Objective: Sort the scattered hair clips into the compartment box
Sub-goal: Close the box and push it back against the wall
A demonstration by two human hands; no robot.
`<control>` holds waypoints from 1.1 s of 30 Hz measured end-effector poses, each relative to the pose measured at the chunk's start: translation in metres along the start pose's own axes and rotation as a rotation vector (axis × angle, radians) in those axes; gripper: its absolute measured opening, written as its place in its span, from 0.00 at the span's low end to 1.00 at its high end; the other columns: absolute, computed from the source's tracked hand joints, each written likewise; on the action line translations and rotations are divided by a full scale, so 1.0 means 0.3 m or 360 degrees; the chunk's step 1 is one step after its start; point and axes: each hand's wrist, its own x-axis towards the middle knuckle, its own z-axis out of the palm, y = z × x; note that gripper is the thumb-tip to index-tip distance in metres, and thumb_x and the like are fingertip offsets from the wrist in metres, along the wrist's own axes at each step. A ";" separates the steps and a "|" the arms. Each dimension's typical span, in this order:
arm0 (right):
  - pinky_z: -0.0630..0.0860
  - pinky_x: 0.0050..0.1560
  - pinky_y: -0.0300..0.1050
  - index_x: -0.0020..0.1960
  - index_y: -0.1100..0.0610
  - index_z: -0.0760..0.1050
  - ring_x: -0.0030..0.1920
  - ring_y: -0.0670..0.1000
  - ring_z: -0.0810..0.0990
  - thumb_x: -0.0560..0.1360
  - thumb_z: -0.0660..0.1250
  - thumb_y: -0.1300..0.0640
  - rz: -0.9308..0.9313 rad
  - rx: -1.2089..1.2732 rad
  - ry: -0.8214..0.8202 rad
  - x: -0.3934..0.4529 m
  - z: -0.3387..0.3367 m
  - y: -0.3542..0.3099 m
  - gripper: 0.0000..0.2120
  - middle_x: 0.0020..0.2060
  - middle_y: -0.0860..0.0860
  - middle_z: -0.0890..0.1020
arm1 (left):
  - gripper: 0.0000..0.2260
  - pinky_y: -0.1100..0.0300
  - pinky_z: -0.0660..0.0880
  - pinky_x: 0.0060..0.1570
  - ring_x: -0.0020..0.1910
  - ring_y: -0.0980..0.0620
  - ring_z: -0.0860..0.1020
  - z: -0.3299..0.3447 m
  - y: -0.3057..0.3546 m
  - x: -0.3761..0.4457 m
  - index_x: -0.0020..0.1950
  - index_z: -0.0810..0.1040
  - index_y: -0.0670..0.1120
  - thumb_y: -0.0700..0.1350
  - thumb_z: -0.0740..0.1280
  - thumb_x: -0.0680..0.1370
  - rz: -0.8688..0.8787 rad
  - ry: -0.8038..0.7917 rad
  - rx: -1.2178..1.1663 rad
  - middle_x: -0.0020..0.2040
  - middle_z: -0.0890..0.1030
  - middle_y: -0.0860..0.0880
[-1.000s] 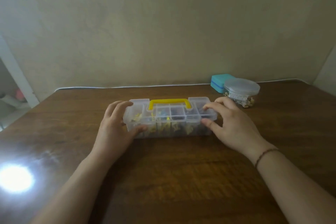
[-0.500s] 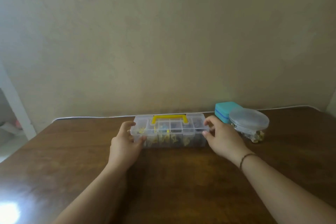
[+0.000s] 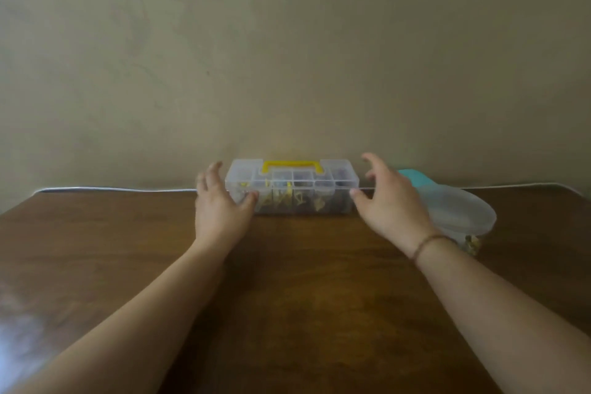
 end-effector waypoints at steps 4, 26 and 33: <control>0.66 0.56 0.41 0.66 0.51 0.70 0.60 0.52 0.73 0.71 0.71 0.47 -0.0084 0.0200 0.0540 -0.120 -0.163 0.169 0.25 0.60 0.50 0.76 | 0.22 0.54 0.68 0.64 0.65 0.47 0.71 0.063 0.160 -0.161 0.68 0.72 0.48 0.46 0.72 0.75 0.0676 0.0009 -0.0115 0.66 0.73 0.47; 0.78 0.53 0.52 0.61 0.43 0.63 0.54 0.56 0.80 0.55 0.72 0.32 0.0202 0.0589 0.0133 -0.158 -0.215 0.095 0.39 0.57 0.53 0.80 | 0.36 0.41 0.66 0.70 0.72 0.46 0.66 0.128 0.449 -0.348 0.74 0.65 0.57 0.68 0.64 0.69 0.0349 -0.0745 -0.0610 0.71 0.70 0.50; 0.75 0.52 0.46 0.61 0.48 0.57 0.54 0.54 0.77 0.60 0.78 0.37 -0.0121 0.0796 0.0052 0.078 0.027 -0.258 0.40 0.57 0.52 0.76 | 0.46 0.43 0.66 0.70 0.73 0.48 0.68 -0.113 0.226 -0.043 0.78 0.63 0.51 0.76 0.59 0.67 0.0285 -0.0367 -0.0522 0.74 0.71 0.48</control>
